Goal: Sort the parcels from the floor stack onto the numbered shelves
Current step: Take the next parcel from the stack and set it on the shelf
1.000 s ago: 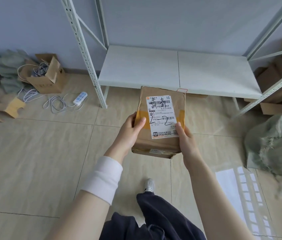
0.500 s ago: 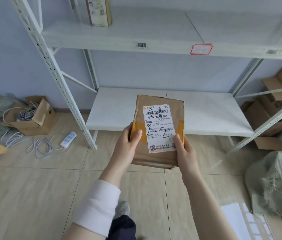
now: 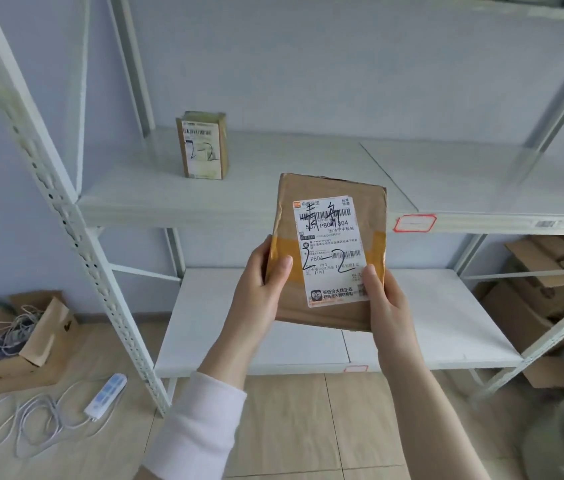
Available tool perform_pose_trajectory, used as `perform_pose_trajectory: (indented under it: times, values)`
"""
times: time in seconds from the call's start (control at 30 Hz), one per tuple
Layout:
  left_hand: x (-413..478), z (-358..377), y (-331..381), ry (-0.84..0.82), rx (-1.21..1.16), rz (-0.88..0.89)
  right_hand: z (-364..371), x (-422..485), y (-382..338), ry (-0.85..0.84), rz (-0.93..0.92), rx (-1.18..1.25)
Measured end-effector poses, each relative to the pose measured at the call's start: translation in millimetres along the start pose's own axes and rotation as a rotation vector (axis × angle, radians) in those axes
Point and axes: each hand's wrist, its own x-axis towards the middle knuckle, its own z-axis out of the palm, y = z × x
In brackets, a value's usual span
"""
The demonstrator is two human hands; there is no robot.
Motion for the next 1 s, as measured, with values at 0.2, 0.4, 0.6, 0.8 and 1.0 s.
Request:
perform_pose_trajectory:
  times: [0.2,0.4,0.6,0.8,1.0]
  values:
    - [68.2,-15.1,24.3,0.016,-0.003,0.119,29.2,58.0,-31.8,0.000,-0.104,0.027]
    - [123.9,-15.6,34.6,0.003,-0.016,0.205,43.4,111.4,-48.0,-0.004,-0.195,0.038]
    - [171.7,-9.5,28.3,0.028,0.007,0.225,49.9,165.1,-50.3,-0.047,-0.256,0.016]
    - [215.7,13.3,9.3,0.031,-0.015,0.212,42.3,223.5,-35.0,-0.173,-0.314,0.006]
    - [251.9,31.7,-9.4,0.033,-0.017,0.192,27.0,275.0,-24.4,-0.329,-0.361,0.036]
